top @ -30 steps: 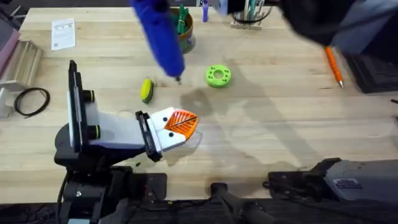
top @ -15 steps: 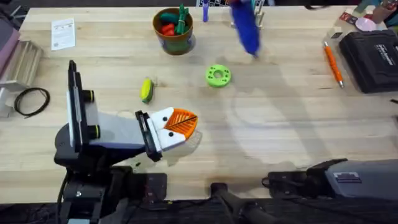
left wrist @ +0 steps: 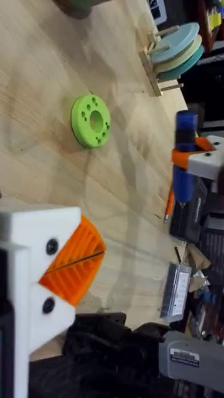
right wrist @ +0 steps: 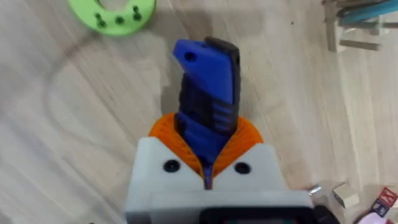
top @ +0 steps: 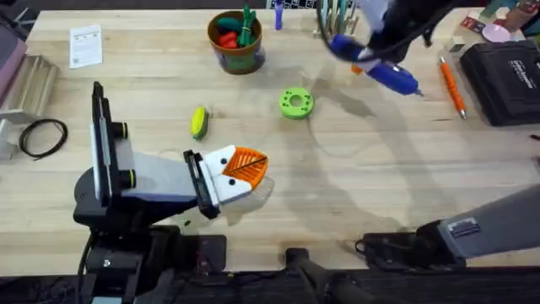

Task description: Pick up the gripper from the table and insert it into the empty holder that is missing its gripper. Then pick up a screw, insert it into the mounting hole, and use the screwdriver to tighten it. Finally, clean up the table by picking up the vegetable and placing it into the bucket.

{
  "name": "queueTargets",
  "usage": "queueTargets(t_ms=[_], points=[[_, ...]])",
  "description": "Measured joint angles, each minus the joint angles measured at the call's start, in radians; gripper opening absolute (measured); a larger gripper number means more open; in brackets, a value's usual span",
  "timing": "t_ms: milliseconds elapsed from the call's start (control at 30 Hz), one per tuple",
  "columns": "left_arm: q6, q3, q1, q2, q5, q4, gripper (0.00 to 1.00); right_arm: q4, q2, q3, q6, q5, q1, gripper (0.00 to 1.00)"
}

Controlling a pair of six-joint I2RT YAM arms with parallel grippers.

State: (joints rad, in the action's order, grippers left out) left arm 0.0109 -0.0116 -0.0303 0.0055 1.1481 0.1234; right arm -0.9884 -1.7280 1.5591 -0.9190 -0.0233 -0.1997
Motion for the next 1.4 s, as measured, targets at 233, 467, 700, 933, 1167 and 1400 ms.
queueTargets(t_ms=[233,467,700,933,1167,1400], points=[[0.000,0.000,0.000,0.000,0.000,0.000,0.014,0.110,-0.099,-0.114,-0.153,0.096,0.014,0.021],[0.000,0.000,0.000,0.000,0.000,0.000,0.014,0.158,-0.233,-0.122,-0.210,0.114,0.032,0.021],[0.000,0.000,0.000,0.000,0.000,0.000,0.014,0.157,-0.242,-0.122,-0.211,0.128,0.033,0.577],[0.000,0.000,0.000,0.000,0.000,0.000,0.014,0.151,-0.196,-0.122,-0.150,0.132,0.028,0.989],[0.004,0.000,0.000,0.000,-0.004,0.000,0.406,0.151,0.029,-0.123,-0.075,0.132,-0.003,0.989],[0.001,0.000,0.000,0.000,-0.007,-0.001,0.987,0.232,0.263,-0.123,0.134,0.132,-0.043,0.991]])
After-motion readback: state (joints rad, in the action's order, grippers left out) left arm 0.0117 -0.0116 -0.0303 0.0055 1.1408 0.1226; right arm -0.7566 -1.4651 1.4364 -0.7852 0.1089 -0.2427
